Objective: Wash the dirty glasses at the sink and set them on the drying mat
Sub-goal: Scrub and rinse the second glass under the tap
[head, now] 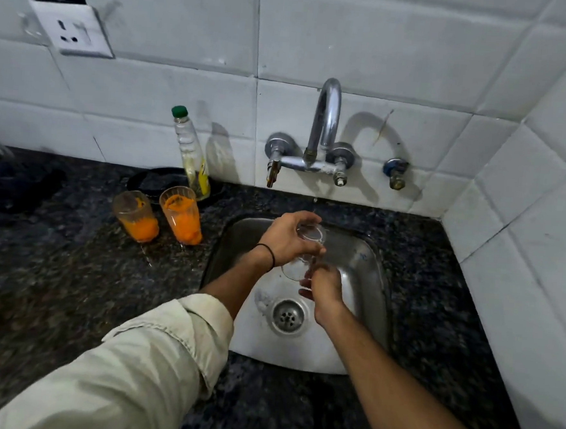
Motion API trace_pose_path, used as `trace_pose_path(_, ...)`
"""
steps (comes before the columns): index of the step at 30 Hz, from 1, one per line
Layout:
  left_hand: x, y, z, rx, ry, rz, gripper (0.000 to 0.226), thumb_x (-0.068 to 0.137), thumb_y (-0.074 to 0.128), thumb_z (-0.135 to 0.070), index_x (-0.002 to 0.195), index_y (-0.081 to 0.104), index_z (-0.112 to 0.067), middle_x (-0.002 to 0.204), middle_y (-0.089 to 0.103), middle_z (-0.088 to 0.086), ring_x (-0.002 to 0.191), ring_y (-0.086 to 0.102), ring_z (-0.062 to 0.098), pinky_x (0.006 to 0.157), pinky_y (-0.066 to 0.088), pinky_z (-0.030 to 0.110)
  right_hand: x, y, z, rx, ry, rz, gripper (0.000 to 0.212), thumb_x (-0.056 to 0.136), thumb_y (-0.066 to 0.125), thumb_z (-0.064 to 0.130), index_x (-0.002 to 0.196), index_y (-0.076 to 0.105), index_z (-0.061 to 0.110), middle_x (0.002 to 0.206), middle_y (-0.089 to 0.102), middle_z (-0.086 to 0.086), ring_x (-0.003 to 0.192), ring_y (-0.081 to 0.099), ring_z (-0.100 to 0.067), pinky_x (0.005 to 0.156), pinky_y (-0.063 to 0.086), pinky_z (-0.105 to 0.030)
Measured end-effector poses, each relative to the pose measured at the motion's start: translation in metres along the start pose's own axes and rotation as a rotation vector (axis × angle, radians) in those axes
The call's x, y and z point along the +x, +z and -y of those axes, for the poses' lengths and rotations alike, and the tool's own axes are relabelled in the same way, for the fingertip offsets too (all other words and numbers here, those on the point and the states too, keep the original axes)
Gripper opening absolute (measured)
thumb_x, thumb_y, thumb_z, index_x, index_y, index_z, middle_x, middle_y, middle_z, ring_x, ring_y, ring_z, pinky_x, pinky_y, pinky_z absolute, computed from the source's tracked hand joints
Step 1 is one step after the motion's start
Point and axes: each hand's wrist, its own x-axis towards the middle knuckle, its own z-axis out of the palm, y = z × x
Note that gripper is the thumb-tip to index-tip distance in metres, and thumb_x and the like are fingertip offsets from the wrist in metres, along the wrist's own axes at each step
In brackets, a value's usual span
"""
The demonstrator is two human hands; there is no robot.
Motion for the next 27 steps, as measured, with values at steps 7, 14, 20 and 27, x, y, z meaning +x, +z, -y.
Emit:
trace_pose_path(7,-0.021,0.012,-0.003,-0.035,0.056,-0.085,0.061,0.062,0.092,-0.025,0.117,0.066,-0.022,0.109,0.071,-0.004,0.103,0.066,0.008,0.096,0.054,0.033,0.005,-0.024,-0.001,-0.415,-0.476,0.211,0.070,0.053,0.079,0.048,0.120,0.055,0.044,0.111,0.068,0.019,0.104,0.065,-0.007,0.096,0.050,-0.047)
trace_pose_path(14,-0.055,-0.001,-0.015,-0.247,0.034,-0.121,0.057,0.078,0.082,-0.033,0.130,0.060,-0.022,0.122,0.066,-0.005,0.111,0.064,0.008,0.094,0.053,0.025,-0.009,-0.029,0.001,-0.267,-0.552,0.221,0.070,0.048,0.087,0.063,0.111,0.063,0.044,0.100,0.075,0.015,0.098,0.070,-0.008,0.093,0.054,-0.047)
trace_pose_path(20,-0.090,-0.037,0.010,-0.318,-0.077,-0.460,0.029,0.096,0.062,-0.025,0.123,0.063,-0.014,0.114,0.069,0.003,0.097,0.066,0.011,0.065,0.049,0.009,-0.022,-0.030,0.000,-0.277,-0.600,0.220,0.066,0.055,0.093,0.045,0.112,0.065,0.032,0.100,0.073,0.013,0.095,0.068,-0.003,0.091,0.056,-0.035)
trace_pose_path(27,-0.123,-0.086,0.049,-0.327,-0.147,-0.682,0.017,0.095,0.055,-0.004,0.103,0.069,-0.008,0.093,0.071,0.015,0.074,0.065,0.017,0.060,0.051,0.015,-0.038,0.006,0.025,-0.263,-0.680,0.374,0.057,0.064,0.094,0.020,0.113,0.066,0.019,0.099,0.072,0.011,0.086,0.068,0.003,0.073,0.051,-0.010)
